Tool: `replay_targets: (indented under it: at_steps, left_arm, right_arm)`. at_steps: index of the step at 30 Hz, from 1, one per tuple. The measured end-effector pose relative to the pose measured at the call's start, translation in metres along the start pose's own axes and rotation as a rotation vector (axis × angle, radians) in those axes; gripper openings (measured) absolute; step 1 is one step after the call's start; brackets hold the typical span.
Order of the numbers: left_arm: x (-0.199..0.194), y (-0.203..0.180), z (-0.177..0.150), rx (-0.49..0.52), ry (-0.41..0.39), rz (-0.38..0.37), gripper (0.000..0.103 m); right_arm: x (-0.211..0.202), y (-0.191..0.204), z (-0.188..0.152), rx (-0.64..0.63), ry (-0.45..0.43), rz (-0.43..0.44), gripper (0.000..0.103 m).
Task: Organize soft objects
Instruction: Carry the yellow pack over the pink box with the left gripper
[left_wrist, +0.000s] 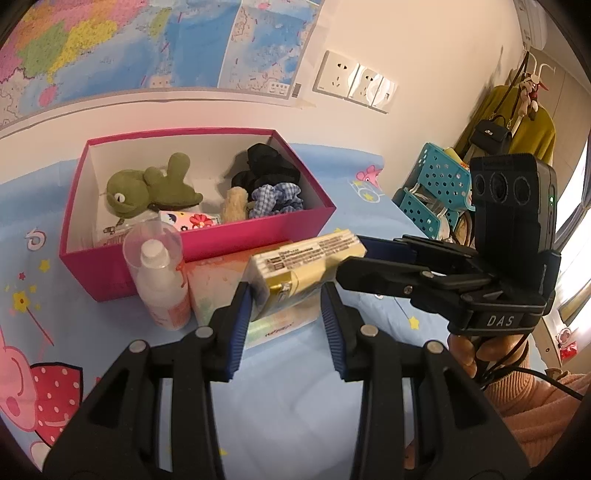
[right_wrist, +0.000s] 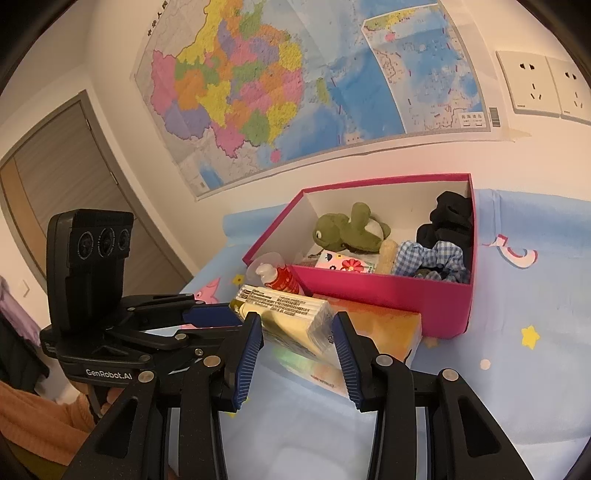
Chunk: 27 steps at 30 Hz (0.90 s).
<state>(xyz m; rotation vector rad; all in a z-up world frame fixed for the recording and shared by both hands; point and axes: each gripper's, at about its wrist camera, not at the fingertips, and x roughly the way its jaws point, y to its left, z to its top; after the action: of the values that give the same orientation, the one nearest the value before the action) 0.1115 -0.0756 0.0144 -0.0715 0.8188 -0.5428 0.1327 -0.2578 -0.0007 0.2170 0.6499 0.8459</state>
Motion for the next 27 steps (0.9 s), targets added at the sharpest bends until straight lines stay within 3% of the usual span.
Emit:
replay_targets:
  at_steps: [27]
  left_arm:
    - [0.003, 0.005, 0.015, 0.001, -0.024, 0.016, 0.04]
  right_arm:
    - [0.002, 0.001, 0.021, -0.032, -0.028, -0.01, 0.042]
